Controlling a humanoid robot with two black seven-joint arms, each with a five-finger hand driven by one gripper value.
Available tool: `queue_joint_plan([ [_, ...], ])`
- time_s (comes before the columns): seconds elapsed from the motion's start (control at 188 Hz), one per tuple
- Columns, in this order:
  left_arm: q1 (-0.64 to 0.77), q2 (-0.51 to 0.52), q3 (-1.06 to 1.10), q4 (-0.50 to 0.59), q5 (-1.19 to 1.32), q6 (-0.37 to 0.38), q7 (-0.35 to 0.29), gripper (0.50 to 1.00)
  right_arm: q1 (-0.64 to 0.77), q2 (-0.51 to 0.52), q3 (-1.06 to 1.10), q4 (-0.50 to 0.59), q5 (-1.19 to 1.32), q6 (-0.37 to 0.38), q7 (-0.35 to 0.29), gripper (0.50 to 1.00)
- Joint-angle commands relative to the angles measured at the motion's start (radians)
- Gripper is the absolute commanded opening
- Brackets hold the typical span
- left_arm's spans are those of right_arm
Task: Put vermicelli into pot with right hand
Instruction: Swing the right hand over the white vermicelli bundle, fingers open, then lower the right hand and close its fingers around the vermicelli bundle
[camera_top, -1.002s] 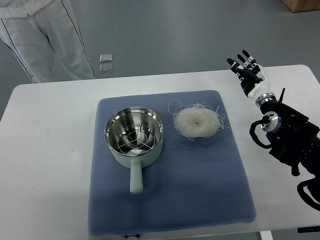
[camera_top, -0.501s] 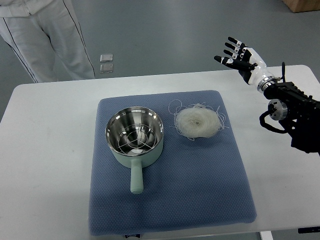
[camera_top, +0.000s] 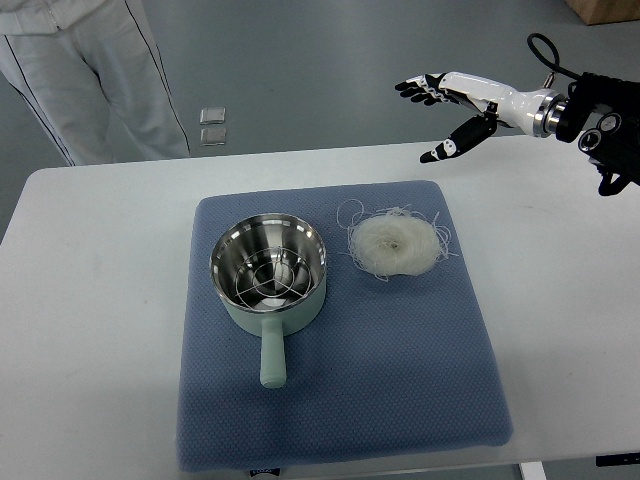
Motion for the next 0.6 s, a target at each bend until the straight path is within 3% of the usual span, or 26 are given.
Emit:
queue_joint_plan([
  [0.0,0.000,0.000,0.000,0.000,0.000,0.000,0.000,1.000,0.068,-0.023,-0.060,0.102,-0.180,0.056,0.000,0.928],
  [0.123,0.000,0.000,0.000,0.000,-0.001,0.000,0.000,1.000,0.124,-0.019,-0.132,0.168,-0.355,0.091,0.000,0.928],
  [0.309,0.000,0.000,0.000,0.000,0.000,-0.001,0.000,1.000,0.156,-0.002,-0.221,0.172,-0.450,0.094,0.001,0.928],
  [0.597,0.000,0.000,0.000,0.000,0.000,0.000,0.000,1.000,0.096,0.026,-0.253,0.160,-0.490,0.030,-0.008,0.928],
])
